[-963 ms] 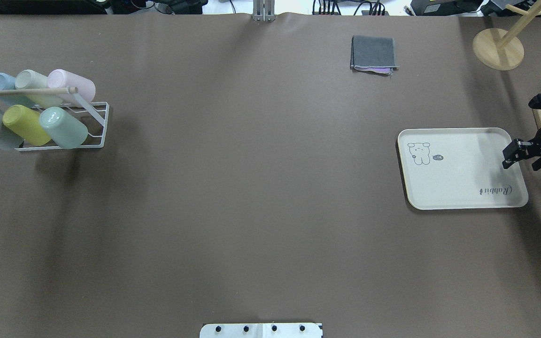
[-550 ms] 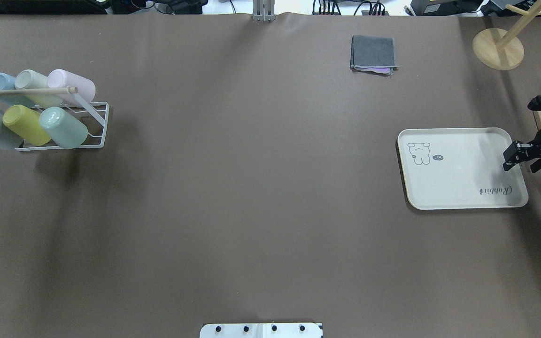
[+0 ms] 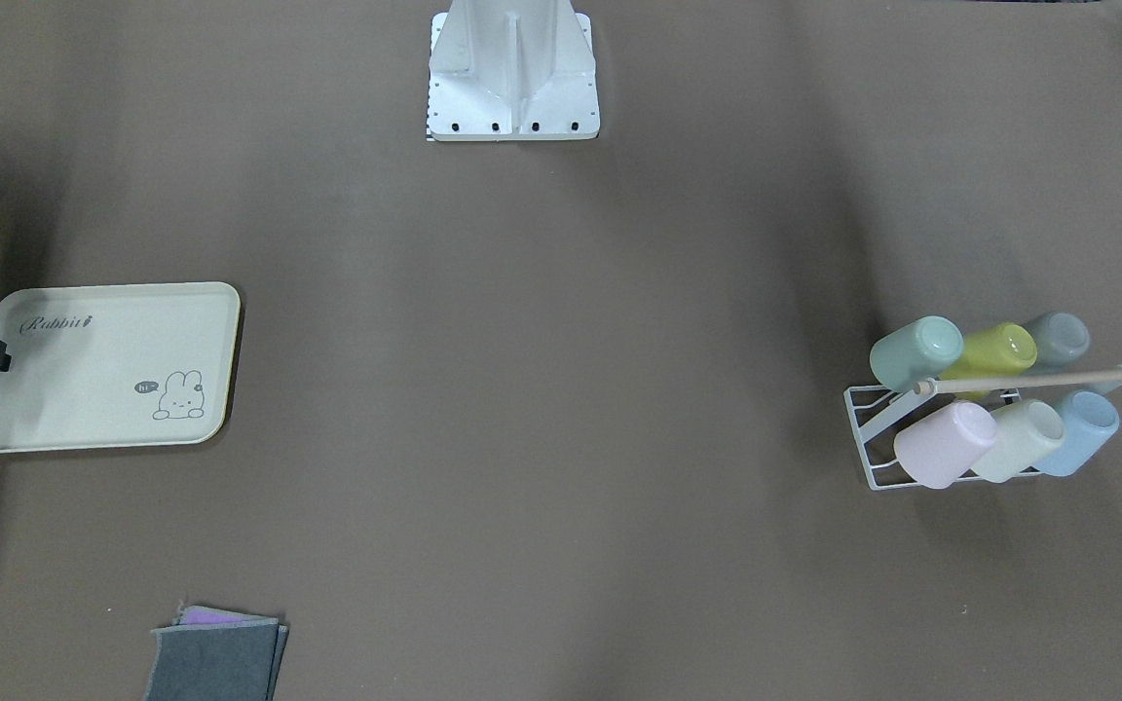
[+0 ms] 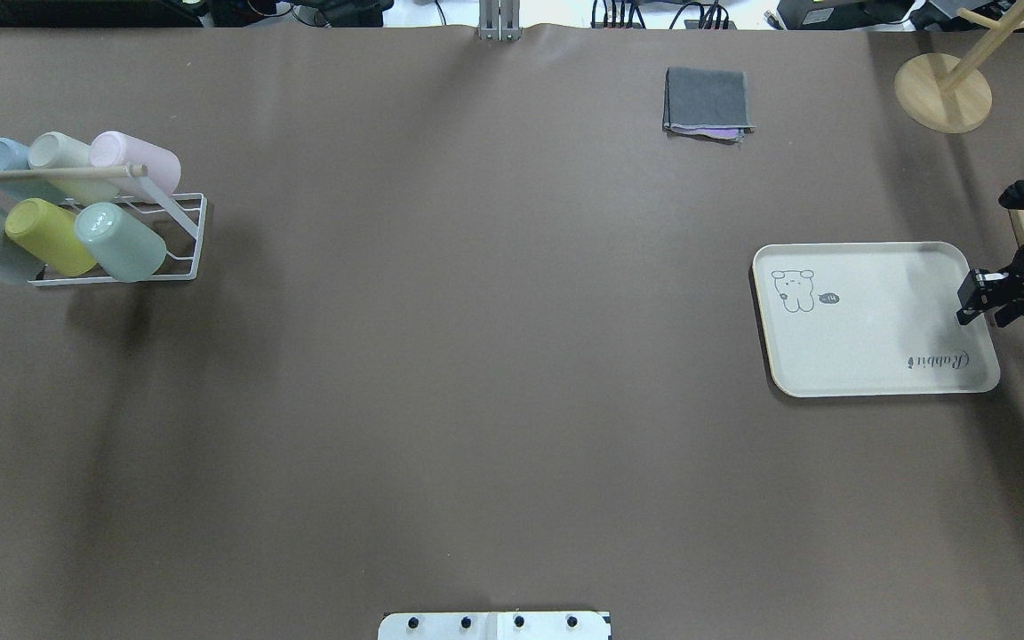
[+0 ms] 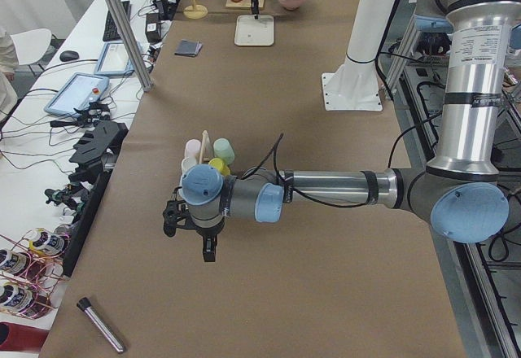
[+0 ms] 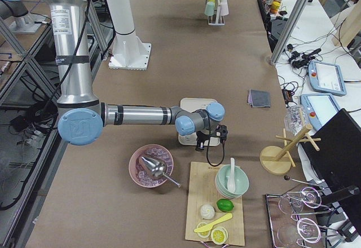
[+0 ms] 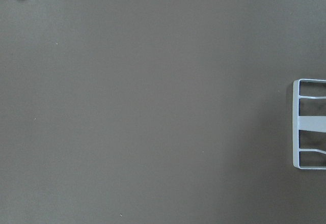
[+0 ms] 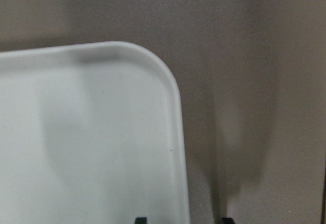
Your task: Pick up and place green cup on tray
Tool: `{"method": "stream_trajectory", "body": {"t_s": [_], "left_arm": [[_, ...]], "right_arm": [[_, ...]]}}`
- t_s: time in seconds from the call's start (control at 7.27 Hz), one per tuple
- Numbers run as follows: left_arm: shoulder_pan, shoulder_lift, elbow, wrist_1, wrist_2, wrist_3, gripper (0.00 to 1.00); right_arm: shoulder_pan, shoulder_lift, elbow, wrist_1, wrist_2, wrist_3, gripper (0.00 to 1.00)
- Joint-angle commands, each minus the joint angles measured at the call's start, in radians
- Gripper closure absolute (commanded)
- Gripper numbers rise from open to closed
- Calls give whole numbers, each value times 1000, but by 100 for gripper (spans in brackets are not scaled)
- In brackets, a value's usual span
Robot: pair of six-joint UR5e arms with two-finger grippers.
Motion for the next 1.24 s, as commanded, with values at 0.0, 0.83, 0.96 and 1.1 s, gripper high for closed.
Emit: {"method": "stream_trajectory", "body": {"t_s": [0.0,0.83,0.96,1.1], "left_arm": [[0,0,0,0,0,0,2],[0,1,0,0,0,0,2],[0,1,1,0,0,0,2],[0,1,0,0,0,0,2]], "right_arm": [[0,-6,0,0,0,-2,52],[3,-11,2,0,0,-9,71],[2,-14,0,0,0,-11,71],[3,-14,-3,0,0,-18,71]]}}
